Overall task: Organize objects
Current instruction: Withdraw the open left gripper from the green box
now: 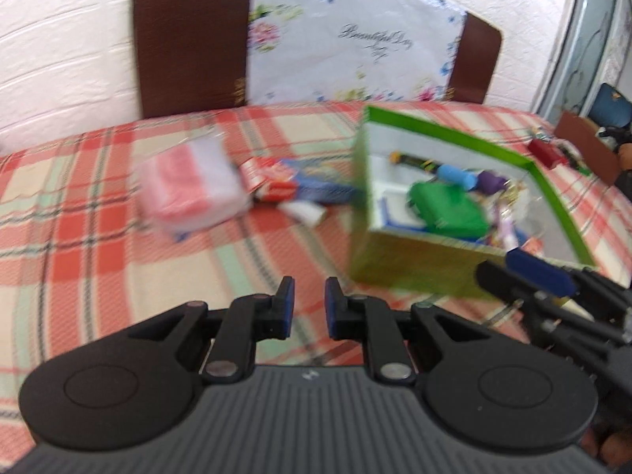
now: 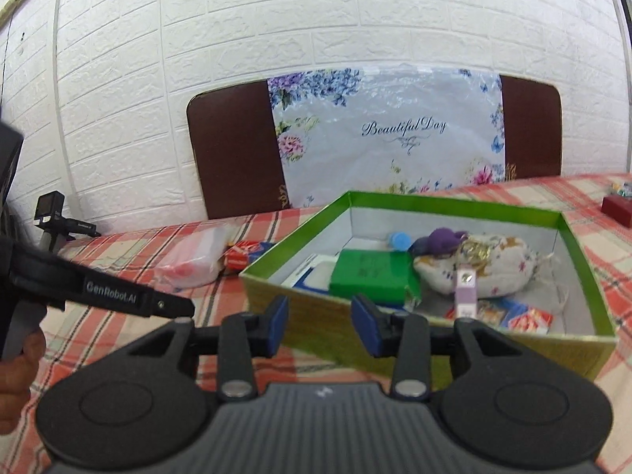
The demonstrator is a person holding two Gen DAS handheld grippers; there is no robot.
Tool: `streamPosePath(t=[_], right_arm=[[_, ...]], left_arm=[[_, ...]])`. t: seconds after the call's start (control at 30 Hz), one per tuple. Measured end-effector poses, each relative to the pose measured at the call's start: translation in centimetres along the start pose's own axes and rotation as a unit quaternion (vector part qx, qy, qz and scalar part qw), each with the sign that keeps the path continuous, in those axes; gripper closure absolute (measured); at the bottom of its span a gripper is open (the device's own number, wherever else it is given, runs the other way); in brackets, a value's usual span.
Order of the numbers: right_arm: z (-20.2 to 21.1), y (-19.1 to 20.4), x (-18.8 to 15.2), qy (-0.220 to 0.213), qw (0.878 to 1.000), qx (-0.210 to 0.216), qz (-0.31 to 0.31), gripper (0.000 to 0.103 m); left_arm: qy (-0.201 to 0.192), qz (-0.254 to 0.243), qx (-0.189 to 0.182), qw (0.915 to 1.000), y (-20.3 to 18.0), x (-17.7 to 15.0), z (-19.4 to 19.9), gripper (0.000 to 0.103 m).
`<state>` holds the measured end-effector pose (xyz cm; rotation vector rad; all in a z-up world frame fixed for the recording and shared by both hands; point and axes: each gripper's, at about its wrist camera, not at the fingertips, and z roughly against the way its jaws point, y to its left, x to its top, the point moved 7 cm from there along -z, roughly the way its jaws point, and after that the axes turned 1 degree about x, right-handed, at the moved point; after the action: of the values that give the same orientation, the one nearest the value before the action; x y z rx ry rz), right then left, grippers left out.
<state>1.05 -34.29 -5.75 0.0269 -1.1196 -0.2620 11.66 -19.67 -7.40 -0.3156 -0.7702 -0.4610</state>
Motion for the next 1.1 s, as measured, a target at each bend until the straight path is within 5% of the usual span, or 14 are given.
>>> streamPosePath(t=[0.6, 1.1], right_arm=[[-1.7, 5.8, -2.3, 0.059, 0.998, 0.036, 0.009, 0.064], [-4.7, 9.5, -3.2, 0.095, 0.993, 0.06, 0.044, 0.059]], left_arm=[[0.015, 0.03, 0.09, 0.9954, 9.1, -4.7, 0.9, 0.083], [-0.011, 0.048, 0.133, 0.9899, 14.1, -4.6, 1.3, 0.081]])
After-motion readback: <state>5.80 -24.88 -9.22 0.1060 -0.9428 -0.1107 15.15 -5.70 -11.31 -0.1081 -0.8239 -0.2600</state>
